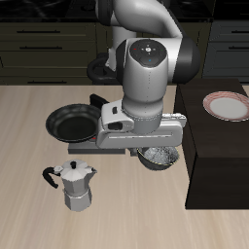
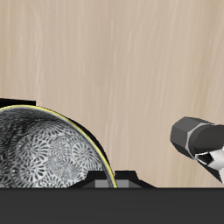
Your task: Place the bowl on the plate
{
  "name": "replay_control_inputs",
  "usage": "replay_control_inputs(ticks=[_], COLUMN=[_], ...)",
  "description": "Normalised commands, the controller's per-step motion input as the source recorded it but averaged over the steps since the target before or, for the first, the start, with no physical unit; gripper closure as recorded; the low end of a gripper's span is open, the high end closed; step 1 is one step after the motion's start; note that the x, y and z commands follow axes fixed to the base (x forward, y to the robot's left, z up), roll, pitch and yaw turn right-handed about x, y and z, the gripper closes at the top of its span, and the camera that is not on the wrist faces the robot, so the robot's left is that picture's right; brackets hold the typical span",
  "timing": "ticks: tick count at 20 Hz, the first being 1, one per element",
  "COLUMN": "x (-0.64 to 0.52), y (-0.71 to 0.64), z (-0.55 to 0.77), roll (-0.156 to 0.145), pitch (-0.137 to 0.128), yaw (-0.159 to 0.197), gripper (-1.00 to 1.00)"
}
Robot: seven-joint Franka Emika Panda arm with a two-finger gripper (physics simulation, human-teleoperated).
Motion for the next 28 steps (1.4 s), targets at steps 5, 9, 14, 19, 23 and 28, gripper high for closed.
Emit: replay_control_inputs(ticks=[5, 9, 14, 19, 23, 28], x=[-0.13, -0.17, -0.17, -0.19, -0.13, -0.14], y=[0.01, 0.02, 0.08, 0.00, -0.03, -0.02], z=[0.44, 0.38, 0.33, 0.37, 0.33, 0.31], roll=[0.002, -0.004, 0.019, -0.003, -0.028, -0.009], pitch=[-0.044, -0.044, -0.043, -0.033, -0.035, -0.046], yaw=[0.012, 0.016, 0.016, -0.015, 0.015, -0.003], gripper=[1.00, 1.00, 1.00, 1.00, 1.00, 1.00])
